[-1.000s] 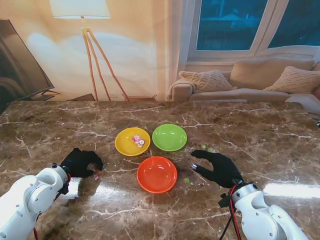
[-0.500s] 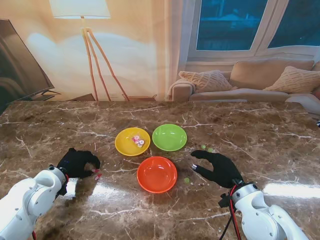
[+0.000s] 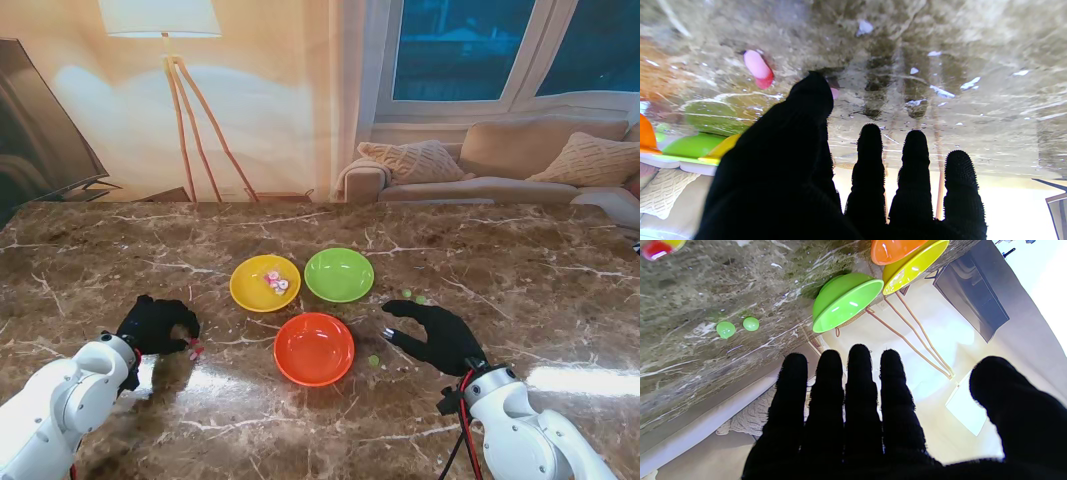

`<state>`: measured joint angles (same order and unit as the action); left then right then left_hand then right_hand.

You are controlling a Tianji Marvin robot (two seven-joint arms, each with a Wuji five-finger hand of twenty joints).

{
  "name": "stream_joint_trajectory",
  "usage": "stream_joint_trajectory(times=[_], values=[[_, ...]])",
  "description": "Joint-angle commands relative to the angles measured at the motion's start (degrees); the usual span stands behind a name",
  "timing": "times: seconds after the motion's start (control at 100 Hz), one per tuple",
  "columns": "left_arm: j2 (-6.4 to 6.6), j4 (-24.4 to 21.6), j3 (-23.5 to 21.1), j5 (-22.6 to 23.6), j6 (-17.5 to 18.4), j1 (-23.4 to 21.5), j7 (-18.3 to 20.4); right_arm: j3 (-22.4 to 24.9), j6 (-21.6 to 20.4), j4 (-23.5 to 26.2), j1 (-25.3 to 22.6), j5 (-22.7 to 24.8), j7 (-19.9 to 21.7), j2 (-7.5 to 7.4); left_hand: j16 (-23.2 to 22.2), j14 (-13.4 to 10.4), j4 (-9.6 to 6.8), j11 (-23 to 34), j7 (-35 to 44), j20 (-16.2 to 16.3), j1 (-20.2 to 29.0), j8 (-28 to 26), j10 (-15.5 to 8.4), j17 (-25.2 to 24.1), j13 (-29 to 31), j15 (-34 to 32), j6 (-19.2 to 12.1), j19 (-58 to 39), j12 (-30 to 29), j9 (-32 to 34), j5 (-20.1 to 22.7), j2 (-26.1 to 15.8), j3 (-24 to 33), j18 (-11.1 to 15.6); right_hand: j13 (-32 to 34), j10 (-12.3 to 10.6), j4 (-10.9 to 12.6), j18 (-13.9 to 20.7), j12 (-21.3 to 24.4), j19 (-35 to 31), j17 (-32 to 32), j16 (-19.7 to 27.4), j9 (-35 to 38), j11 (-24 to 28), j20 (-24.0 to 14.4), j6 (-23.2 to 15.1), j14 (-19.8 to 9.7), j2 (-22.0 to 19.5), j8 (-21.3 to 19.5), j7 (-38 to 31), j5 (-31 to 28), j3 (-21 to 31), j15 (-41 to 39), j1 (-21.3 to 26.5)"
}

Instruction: Portion candies into small dishes

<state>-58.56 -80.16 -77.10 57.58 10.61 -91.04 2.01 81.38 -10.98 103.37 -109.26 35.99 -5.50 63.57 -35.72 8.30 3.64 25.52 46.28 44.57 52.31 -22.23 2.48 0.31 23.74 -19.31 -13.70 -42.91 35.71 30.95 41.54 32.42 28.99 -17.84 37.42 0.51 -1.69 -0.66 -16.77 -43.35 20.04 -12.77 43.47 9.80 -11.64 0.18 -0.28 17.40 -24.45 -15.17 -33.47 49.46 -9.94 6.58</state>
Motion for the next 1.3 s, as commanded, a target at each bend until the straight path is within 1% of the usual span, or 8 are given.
stream_joint_trajectory(times=[0.0,0.16,0.32,0.65,0.91,0.99,1.1,1.29], values=[[-0.14,1.7,0.5,0.7,-0.4,-1.5,0.9,0.3,0.1,0.1,-0.8,-0.1,0.6,0.12,0.7,0.3,-1.51,0.1,4.9,-0.5,3.9,0.7,0.9,-0.9,-0.7,1.0,1.2,1.2,-0.7,0.4,7.5,1.5,-0.5,-0.1,1.8,-0.2,0.3,0.3,-0.6,-1.4,0.0,-1.1,0.9,0.1,-1.1,-1.2,0.4,0.6,-0.1,-0.5,-0.8,1.1,-0.4,0.3],[-0.01,0.8,-0.4,1.3,-0.2,-2.2,1.8,0.5,0.1,0.1,-0.9,-0.2,0.6,0.13,0.9,0.3,-1.55,-0.3,0.8,-0.5,3.5,4.5,1.0,-1.0,-1.1,1.2,3.4,1.3,-0.9,-0.1,4.6,1.3,-0.8,0.1,1.9,-0.1,0.3,0.2,-0.6,-1.4,0.0,-1.1,1.1,0.1,-1.1,-1.3,0.3,0.6,-0.1,-0.5,-0.9,1.2,-0.4,0.4],[0.04,0.7,-0.9,1.9,0.0,-2.5,1.7,0.2,0.2,0.0,-0.7,-0.4,0.6,0.14,0.8,0.5,-1.50,0.2,4.8,-0.5,3.7,1.6,1.1,-0.7,-0.8,1.0,1.6,1.0,-0.6,0.6,7.7,0.6,-1.0,0.2,1.8,-0.1,0.3,0.2,-0.6,-1.4,0.0,-1.1,1.0,0.1,-1.1,-1.3,0.4,0.6,-0.1,-0.5,-0.9,1.2,-0.4,0.4],[-0.12,2.6,0.5,0.9,-0.2,-1.7,0.1,0.0,0.3,0.0,-0.6,-0.4,0.8,0.11,0.6,0.4,-1.37,0.9,6.2,-0.5,2.3,0.6,1.0,-0.9,-0.7,0.6,1.2,0.9,-0.1,1.0,6.7,-0.4,-2.2,0.4,2.2,-0.1,0.3,0.2,-0.7,-1.6,0.2,-1.3,1.3,0.2,-1.2,-1.3,0.4,0.6,-0.1,-0.6,-1.0,1.2,-0.6,0.4],[-0.06,3.3,0.7,1.1,0.3,-1.3,-0.4,0.1,0.4,0.0,-0.7,-0.4,0.7,0.12,0.6,0.2,-1.70,1.7,6.5,-0.6,1.9,-2.1,0.9,-1.0,-1.1,0.6,2.2,0.9,0.9,0.4,5.6,-0.9,-2.3,0.6,2.5,-0.2,0.3,0.1,-0.9,-1.7,0.3,-1.5,1.7,0.4,-1.3,-1.4,0.5,0.7,-0.1,-0.6,-1.1,1.3,-0.8,0.4],[0.11,3.7,0.7,1.7,1.0,-1.2,-0.4,0.0,0.4,0.0,-0.7,-0.4,0.7,0.13,0.6,0.2,-2.25,2.0,6.6,-0.6,1.9,-4.0,0.8,-0.9,-1.2,0.5,4.3,0.7,1.5,0.1,4.9,0.2,-0.9,0.7,2.7,-0.2,0.3,0.1,-0.9,-1.8,0.4,-1.6,1.9,0.5,-1.3,-1.4,0.6,0.7,-0.1,-0.7,-1.2,1.3,-0.9,0.5],[0.08,4.1,0.9,0.8,1.3,-1.2,0.1,-0.1,0.6,0.0,-0.7,-0.5,0.8,0.12,0.8,0.0,-2.05,1.7,6.5,-0.8,1.2,-4.8,0.7,-1.0,-1.4,0.6,5.0,0.6,1.6,-0.1,5.0,2.3,2.0,0.8,3.0,0.0,0.3,0.1,-1.1,-1.8,0.5,-1.7,2.3,0.7,-1.3,-1.3,0.7,0.8,-0.1,-0.7,-1.3,1.4,-1.1,0.5],[-0.03,4.6,1.3,0.1,1.5,-1.3,-0.5,-0.1,0.6,0.0,-0.6,-0.6,0.9,0.12,0.9,-0.3,-2.58,2.4,6.9,-1.0,0.4,-6.3,0.3,-1.4,-1.9,0.6,6.2,0.7,2.2,-0.1,4.4,1.0,3.7,1.5,3.4,0.1,0.2,0.0,-1.3,-2.0,0.7,-2.0,2.7,0.8,-1.3,-1.3,0.7,0.8,-0.1,-0.8,-1.5,1.5,-1.3,0.4]])
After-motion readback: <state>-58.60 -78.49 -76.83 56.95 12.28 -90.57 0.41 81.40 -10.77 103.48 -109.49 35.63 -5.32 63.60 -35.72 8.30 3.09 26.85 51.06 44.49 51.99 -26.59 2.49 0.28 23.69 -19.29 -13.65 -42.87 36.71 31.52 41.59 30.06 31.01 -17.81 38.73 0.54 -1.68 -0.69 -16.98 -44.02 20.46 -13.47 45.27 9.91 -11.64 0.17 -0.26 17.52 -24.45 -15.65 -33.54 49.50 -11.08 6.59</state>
